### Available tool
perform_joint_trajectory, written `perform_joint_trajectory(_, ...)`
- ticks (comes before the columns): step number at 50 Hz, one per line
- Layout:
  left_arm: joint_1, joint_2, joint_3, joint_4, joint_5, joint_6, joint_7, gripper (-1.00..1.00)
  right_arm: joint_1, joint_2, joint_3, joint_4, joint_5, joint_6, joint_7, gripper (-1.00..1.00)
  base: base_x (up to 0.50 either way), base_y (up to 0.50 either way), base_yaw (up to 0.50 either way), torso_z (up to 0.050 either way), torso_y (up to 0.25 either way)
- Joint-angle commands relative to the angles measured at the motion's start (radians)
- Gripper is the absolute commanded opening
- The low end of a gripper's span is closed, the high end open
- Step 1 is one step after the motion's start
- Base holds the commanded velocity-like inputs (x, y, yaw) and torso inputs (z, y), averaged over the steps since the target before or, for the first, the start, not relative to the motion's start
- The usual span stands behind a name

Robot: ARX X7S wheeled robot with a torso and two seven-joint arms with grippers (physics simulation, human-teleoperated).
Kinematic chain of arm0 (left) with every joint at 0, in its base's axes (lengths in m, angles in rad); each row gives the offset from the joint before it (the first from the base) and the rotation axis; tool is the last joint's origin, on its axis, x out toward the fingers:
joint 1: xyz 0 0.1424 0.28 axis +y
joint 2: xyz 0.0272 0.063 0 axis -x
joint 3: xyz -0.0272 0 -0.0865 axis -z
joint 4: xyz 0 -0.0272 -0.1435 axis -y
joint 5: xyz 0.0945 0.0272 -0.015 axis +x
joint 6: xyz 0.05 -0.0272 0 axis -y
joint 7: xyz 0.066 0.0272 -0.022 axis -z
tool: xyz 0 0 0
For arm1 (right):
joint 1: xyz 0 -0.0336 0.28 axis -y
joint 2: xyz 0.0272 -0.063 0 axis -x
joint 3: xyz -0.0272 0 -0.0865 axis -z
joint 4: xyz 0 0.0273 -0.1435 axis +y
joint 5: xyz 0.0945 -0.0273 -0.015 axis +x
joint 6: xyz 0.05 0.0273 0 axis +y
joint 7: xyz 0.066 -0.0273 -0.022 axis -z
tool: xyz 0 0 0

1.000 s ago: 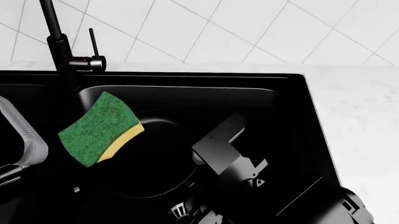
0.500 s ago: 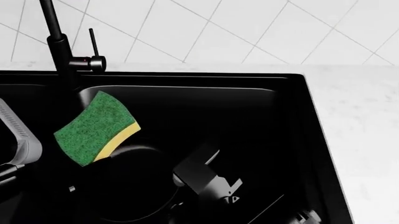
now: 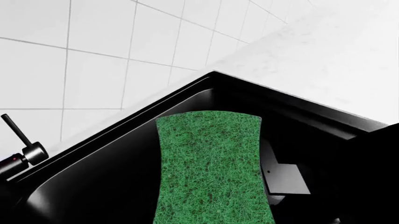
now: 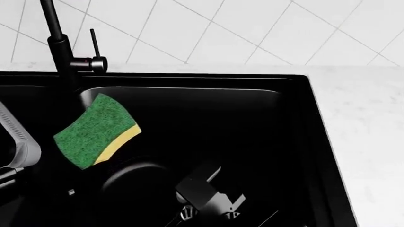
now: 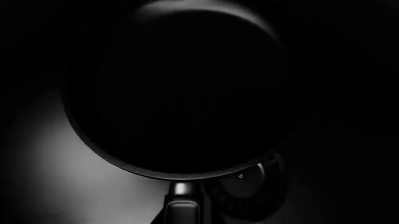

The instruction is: Pick the pan and sponge and place them into the sink. Then turn on the water.

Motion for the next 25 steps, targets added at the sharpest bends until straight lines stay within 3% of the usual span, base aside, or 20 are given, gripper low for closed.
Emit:
perform_joint_trajectory(1, 0.009, -0.01, -0.005, -0.004, -0.008, 0.013, -0.001, -1.0, 0.022, -0.009, 0.018, -0.006, -0.003, -0.008, -0.003, -1.0, 0.0, 0.0, 0.0, 0.0, 0.01)
perform_joint_trajectory(5, 0.0, 0.016, 0.01, -0.007, 0.0, 0.008, -0.02, -1.0, 0.022, -0.01, 0.02, -0.005, -0.001, -0.007, -0.001, -1.0, 0.0, 0.0, 0.0, 0.0, 0.0)
perform_joint_trajectory(15, 0.009, -0.014, -0.001, -0.003, -0.009, 0.017, 0.002, -1.0, 0.02, -0.007, 0.02, -0.011, 0.005, 0.002, 0.0, -1.0, 0.0, 0.0, 0.0, 0.001, 0.001)
perform_joint_trajectory(16, 0.01, -0.024, -0.008, 0.0, -0.016, 0.018, 0.01, -1.0, 0.019, -0.005, 0.021, -0.015, 0.006, 0.002, 0.0, 1.0, 0.0, 0.0, 0.0, 0.0, 0.0)
perform_joint_trajectory(25, 0.005, -0.018, 0.001, -0.005, -0.012, 0.017, 0.006, -1.0, 0.013, 0.006, 0.026, -0.045, 0.016, 0.015, 0.012, 1.0, 0.0, 0.0, 0.0, 0.0, 0.001)
